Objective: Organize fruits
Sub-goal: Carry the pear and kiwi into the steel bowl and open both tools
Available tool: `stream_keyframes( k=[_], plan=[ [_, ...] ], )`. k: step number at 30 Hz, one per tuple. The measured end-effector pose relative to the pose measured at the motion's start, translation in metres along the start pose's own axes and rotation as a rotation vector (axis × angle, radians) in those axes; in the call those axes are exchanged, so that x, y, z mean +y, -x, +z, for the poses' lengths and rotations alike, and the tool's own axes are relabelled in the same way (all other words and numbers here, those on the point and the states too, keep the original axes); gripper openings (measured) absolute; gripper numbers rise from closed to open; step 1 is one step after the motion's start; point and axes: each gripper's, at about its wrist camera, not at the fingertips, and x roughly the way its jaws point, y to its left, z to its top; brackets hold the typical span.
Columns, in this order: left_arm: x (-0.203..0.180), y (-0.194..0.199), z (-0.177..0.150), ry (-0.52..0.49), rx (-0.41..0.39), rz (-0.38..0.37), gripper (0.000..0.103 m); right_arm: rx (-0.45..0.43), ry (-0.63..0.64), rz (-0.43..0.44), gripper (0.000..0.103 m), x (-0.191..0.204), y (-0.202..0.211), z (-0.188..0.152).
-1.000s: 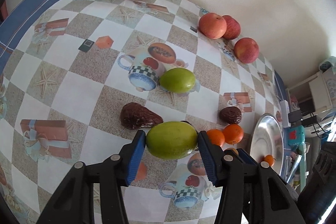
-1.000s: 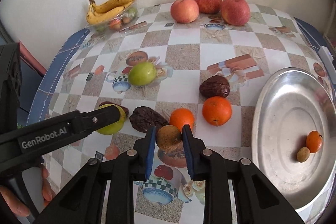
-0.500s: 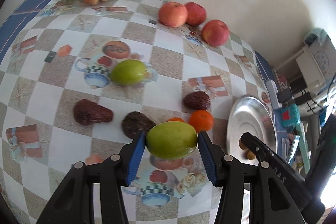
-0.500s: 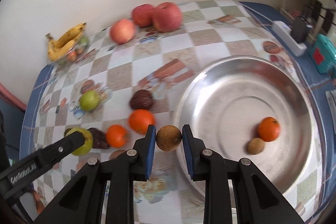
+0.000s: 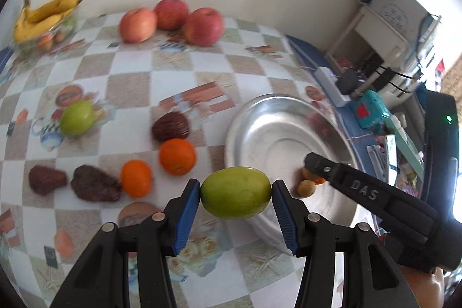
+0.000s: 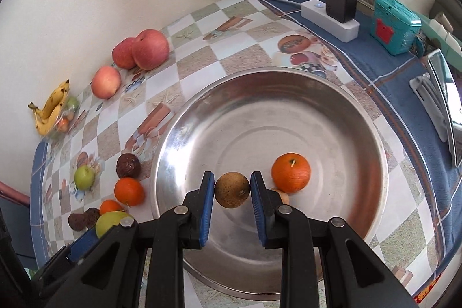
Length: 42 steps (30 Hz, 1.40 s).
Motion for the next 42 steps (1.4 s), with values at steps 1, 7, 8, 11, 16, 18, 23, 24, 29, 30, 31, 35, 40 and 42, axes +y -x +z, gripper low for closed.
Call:
stream_keyframes(
  k=[1,7,8,11,16,18,23,24,29,30,31,35,40,42],
  plan=[
    [-0.005,-0.001,0.001,-0.016,-0.008,-0.004,0.054,-0.004,-0.004,0.001,0.027,-0.001,0.001,0.0],
    [-0.02,-0.005,0.001,-0.08,-0.026,-0.044,0.054,-0.014,-0.018,0.005,0.027,-0.005,0.004,0.002],
    [-0.02,-0.006,0.001,-0.084,-0.027,-0.049,0.054,-0.015,-0.019,0.005,0.027,-0.006,0.004,0.002],
    [-0.023,-0.007,0.0,-0.098,-0.028,-0.056,0.055,-0.02,-0.021,0.012,0.027,-0.006,0.005,0.002],
    [-0.029,-0.005,-0.001,-0.135,-0.043,-0.064,0.062,-0.022,-0.02,0.012,0.027,-0.006,0.005,0.003],
    [-0.03,-0.005,-0.001,-0.143,-0.041,-0.058,0.062,-0.02,-0.021,0.01,0.027,-0.007,0.005,0.002],
    [-0.026,-0.009,-0.002,-0.124,-0.02,-0.044,0.062,-0.024,-0.024,0.006,0.031,-0.008,0.006,0.003],
    [-0.024,-0.008,-0.002,-0.12,-0.018,-0.04,0.062,-0.021,-0.023,0.005,0.031,-0.008,0.005,0.003],
    [-0.014,-0.01,-0.001,-0.081,-0.001,-0.007,0.069,-0.016,-0.02,-0.001,0.032,-0.007,0.004,0.002],
    [-0.011,-0.01,0.0,-0.07,0.005,0.003,0.07,-0.016,-0.018,-0.003,0.035,-0.007,0.004,0.002],
    [-0.007,-0.011,0.0,-0.058,0.013,0.013,0.072,-0.015,-0.016,-0.005,0.037,-0.006,0.003,0.002],
    [0.01,-0.013,0.0,0.011,0.049,0.069,0.076,0.0,0.0,-0.006,0.04,-0.003,0.0,0.0],
    [0.037,-0.011,-0.001,0.117,0.104,0.148,0.079,0.013,0.036,-0.01,0.04,0.004,-0.003,-0.002],
    [0.048,-0.007,0.0,0.15,0.107,0.184,0.079,0.016,0.055,-0.014,0.04,0.009,-0.003,-0.004]
  ],
)
